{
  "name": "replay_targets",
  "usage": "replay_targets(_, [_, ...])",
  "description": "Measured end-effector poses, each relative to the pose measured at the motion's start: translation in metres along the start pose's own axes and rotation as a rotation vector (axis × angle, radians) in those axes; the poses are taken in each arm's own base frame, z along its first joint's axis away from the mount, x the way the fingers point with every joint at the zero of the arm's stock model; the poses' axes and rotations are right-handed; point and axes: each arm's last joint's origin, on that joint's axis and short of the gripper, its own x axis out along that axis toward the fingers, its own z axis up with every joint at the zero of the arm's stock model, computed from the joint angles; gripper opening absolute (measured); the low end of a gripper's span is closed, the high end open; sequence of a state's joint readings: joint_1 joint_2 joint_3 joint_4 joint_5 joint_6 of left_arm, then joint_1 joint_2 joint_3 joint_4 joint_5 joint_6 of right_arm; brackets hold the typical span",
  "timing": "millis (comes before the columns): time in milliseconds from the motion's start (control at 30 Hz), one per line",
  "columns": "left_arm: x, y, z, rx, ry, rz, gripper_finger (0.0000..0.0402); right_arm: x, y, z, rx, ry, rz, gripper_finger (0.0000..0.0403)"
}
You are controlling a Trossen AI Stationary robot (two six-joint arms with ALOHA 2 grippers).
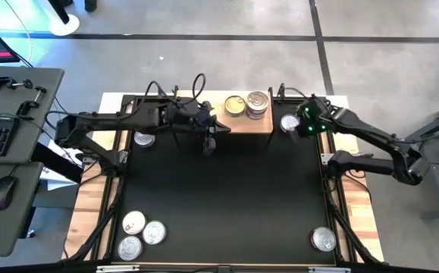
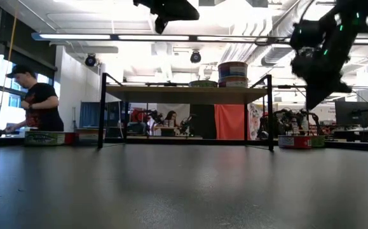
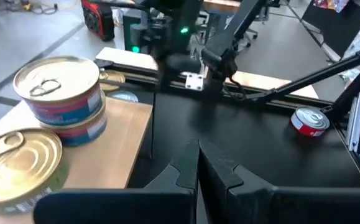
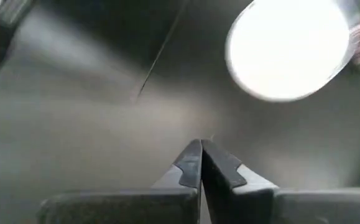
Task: Stack canned seafood by type on shelf
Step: Put the top right red tuna can on the shelf
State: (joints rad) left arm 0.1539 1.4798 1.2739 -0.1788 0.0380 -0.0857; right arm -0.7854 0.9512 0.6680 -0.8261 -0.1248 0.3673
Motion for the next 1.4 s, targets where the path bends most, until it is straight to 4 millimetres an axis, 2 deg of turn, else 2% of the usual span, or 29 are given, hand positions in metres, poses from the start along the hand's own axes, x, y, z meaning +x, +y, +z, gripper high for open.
replay_targets(133, [-0.01,-0.001,0.006,0.001,-0.026,-0.001,0.0,0.021,-0.016,0.007,0.176,-0.18,-0.081,0.0])
replay_targets(300, [-0.031,-0.002,0.014,0.035,-0.062,-0.002,0.0,0.041,-0.028,0.008,0.286,-0.19,-0.144,0.0])
replay_targets(533, [-0.083,-0.006,0.033,0.099,-0.172,-0.005,0.0,0.059,-0.032,0.007,0.294,-0.101,-0.205,0.0])
replay_targets(667, [-0.108,-0.007,0.035,0.103,-0.185,0.0,0.0,0.058,-0.029,-0.002,0.274,0.013,-0.188,0.0])
replay_targets(767, [-0.12,-0.007,0.034,0.12,-0.174,0.003,0.0,0.054,-0.023,-0.015,0.24,0.113,-0.169,0.0])
replay_targets(900, [-0.124,-0.007,0.032,0.146,-0.153,0.006,0.0,0.043,-0.014,-0.034,0.218,0.229,-0.16,0.0])
replay_targets(1133, [-0.119,-0.007,0.029,0.173,-0.119,0.006,0.0,0.03,0.003,-0.066,0.172,0.374,-0.199,0.0])
replay_targets(1400, [-0.111,-0.014,0.03,0.119,-0.143,-0.028,0.0,0.038,0.042,-0.081,0.055,0.299,-0.118,0.0])
